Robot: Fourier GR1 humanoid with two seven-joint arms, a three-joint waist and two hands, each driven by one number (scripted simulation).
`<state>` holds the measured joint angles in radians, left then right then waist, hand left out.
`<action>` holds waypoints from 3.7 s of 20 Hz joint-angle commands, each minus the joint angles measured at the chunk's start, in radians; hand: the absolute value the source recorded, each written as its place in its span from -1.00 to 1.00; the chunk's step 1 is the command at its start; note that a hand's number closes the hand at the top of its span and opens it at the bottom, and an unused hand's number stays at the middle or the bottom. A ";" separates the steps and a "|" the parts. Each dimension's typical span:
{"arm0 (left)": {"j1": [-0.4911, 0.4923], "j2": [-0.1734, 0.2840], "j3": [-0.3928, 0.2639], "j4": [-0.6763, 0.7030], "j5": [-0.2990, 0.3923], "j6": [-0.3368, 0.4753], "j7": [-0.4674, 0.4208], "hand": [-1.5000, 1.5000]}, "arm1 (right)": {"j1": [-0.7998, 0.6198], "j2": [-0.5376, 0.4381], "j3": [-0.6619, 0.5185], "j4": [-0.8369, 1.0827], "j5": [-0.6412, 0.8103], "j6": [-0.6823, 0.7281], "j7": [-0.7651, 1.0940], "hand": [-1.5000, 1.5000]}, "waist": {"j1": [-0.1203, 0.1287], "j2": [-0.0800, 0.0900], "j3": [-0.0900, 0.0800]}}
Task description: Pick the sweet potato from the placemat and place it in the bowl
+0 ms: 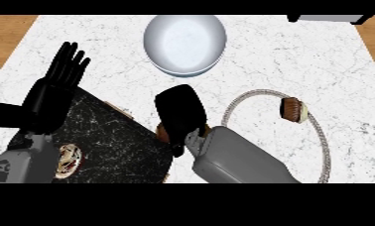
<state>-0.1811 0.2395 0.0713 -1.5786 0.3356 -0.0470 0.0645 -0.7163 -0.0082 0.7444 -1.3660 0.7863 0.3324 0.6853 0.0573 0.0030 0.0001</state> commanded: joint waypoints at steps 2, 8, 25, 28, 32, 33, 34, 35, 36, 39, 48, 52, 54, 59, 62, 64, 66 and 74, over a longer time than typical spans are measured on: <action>-0.019 0.000 0.019 0.045 0.011 -0.009 -0.008 0.00 | -0.148 0.008 0.040 -0.149 -0.065 -0.094 0.264 1.00 | -0.028 -0.008 -0.002; 0.039 0.007 0.038 0.013 -0.001 -0.003 -0.026 0.00 | -0.339 0.008 -0.056 -0.107 -0.030 -0.106 0.416 1.00 | -0.040 -0.006 -0.001; 0.033 -0.003 0.035 -0.035 -0.004 -0.006 0.019 0.00 | -0.514 -0.018 -0.441 0.449 0.035 -0.435 0.045 1.00 | -0.030 0.005 -0.001; 0.024 -0.018 0.023 -0.005 -0.012 -0.018 -0.011 0.00 | -0.542 -0.038 -0.509 0.582 0.004 -0.512 -0.097 1.00 | -0.022 0.011 -0.001; 0.055 -0.026 0.025 -0.019 -0.020 -0.019 -0.029 0.00 | -0.578 -0.030 -0.551 0.758 0.014 -0.577 -0.201 1.00 | -0.017 0.010 -0.001; 0.015 -0.025 0.018 -0.034 -0.012 -0.011 0.006 0.00 | -0.591 -0.016 -0.552 0.827 0.022 -0.590 -0.209 1.00 | -0.008 0.014 -0.001; -0.024 0.002 0.037 -0.033 -0.017 0.003 0.033 0.00 | -0.579 -0.025 -0.560 0.858 0.024 -0.619 -0.239 1.00 | -0.007 0.016 -0.001; 0.024 -0.035 0.001 -0.050 -0.017 -0.008 0.015 0.00 | -0.587 -0.027 -0.568 0.904 0.024 -0.630 -0.259 1.00 | 0.009 0.021 -0.001; 0.029 -0.023 0.015 -0.019 -0.005 -0.047 -0.026 0.00 | -0.605 -0.026 -0.580 0.940 0.016 -0.609 -0.257 1.00 | 0.010 0.023 -0.002; -0.035 -0.040 0.003 0.001 -0.027 0.000 0.009 0.00 | -0.627 -0.022 -0.569 1.024 0.017 -0.505 -0.278 1.00 | 0.004 0.024 -0.001; -0.039 -0.013 0.013 -0.018 -0.010 -0.032 0.020 0.00 | -0.596 -0.037 -0.743 1.118 -0.135 -0.506 -0.461 -1.00 | 0.041 0.038 0.001; -0.023 -0.012 0.020 -0.020 -0.002 -0.039 0.016 0.00 | -0.578 -0.063 -0.834 1.078 -0.215 -0.582 -0.591 -1.00 | 0.038 0.037 0.002; -0.026 -0.049 -0.014 -0.027 -0.037 0.000 0.016 0.00 | -0.595 -0.041 -0.899 1.045 -0.276 -0.643 -0.606 -1.00 | 0.032 0.034 0.003; -0.009 -0.012 0.033 0.008 0.000 -0.045 -0.001 0.00 | -0.589 -0.079 -1.056 0.999 -0.419 -0.711 -0.706 -1.00 | 0.026 0.034 0.001; -0.006 -0.026 0.011 -0.030 -0.020 -0.020 0.020 0.00 | -0.574 -0.138 -1.091 1.045 -0.439 -0.696 -0.748 -1.00 | 0.018 0.027 0.001; 0.004 -0.057 -0.002 -0.027 -0.047 0.019 0.013 0.00 | -0.539 -0.147 -1.097 1.045 -0.441 -0.714 -0.788 -1.00 | -0.009 0.017 0.001; -0.015 -0.001 0.046 -0.017 -0.002 -0.032 0.029 0.00 | -0.511 -0.194 -1.117 1.064 -0.456 -0.688 -0.827 -1.00 | -0.009 0.017 0.001; 0.034 -0.033 0.038 -0.030 -0.028 -0.009 0.009 0.00 | -0.415 -0.377 -1.165 1.059 -0.520 -0.473 -0.901 -1.00 | -0.036 0.007 0.001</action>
<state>-0.1640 0.2164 0.1103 -1.6149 0.3199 -0.0615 0.0860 -1.1824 -0.3059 -0.3993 -0.3034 0.2929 -0.2271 -0.1592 0.0320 0.0129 0.0008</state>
